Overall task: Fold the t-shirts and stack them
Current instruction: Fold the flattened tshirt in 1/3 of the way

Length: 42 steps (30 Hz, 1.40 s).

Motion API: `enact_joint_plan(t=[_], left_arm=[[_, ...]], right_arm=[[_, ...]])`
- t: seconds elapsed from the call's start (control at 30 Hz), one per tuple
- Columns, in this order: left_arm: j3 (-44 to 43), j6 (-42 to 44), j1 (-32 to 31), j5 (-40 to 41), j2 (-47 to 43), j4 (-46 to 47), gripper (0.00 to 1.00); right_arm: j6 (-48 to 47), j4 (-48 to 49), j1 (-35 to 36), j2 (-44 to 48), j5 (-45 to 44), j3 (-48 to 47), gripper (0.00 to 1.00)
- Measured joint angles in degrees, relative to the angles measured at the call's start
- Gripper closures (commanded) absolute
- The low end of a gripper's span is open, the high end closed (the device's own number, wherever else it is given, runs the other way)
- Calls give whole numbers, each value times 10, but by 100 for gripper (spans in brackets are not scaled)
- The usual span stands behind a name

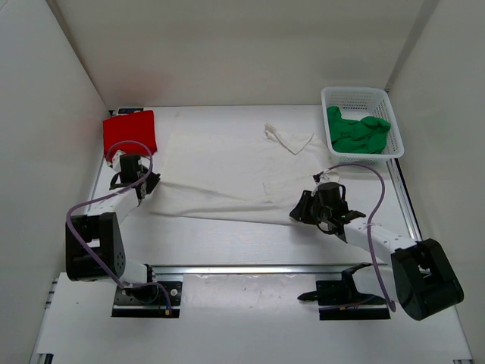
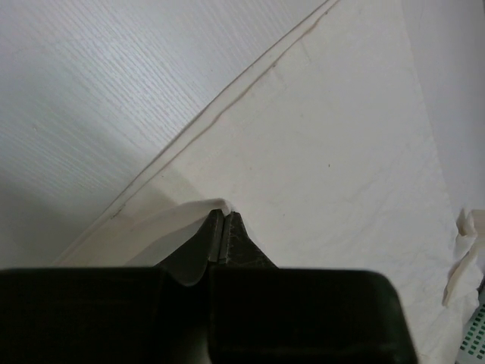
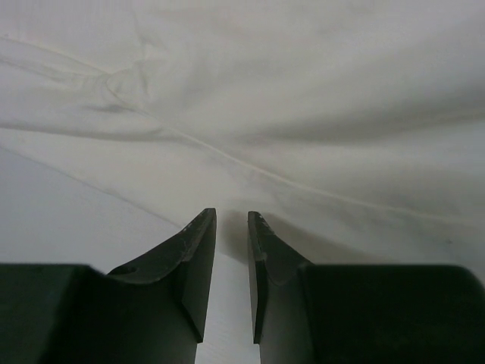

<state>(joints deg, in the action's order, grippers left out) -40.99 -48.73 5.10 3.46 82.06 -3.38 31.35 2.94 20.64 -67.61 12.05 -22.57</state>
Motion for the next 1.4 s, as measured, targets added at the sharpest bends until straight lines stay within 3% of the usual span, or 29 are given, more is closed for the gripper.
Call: enact_joint_plan(t=[0.2,0.33,0.43,0.57,0.77,0.87,0.97,1.17,1.4], left_arm=[[0,-5,9,2,14,29,97],[0,-7,16,1,51,40,84],[2,-8,25,-5,65,43,59],[8,-4,26,-9,43,50,52],[79,3,-64,26,-124,61,53],[120,-1,-126,27,-168,85,60],[149,-8,-139,21,-144,94,63],[161,-13,-129,-10,-50,99,67],[189,-13,-80,-75,-63,116,62]], right_arm=[[4,5,-12,-17,-18,7,79],[7,11,-16,-24,-26,9,81],[14,15,-24,-26,-29,9,82],[19,18,-37,-23,-31,14,83],[17,-17,-8,16,-67,9,78],[14,-22,17,18,-81,-7,88],[9,-17,24,-20,-78,-35,100],[6,8,42,-120,-82,-71,100],[19,20,64,-81,-93,-31,100]])
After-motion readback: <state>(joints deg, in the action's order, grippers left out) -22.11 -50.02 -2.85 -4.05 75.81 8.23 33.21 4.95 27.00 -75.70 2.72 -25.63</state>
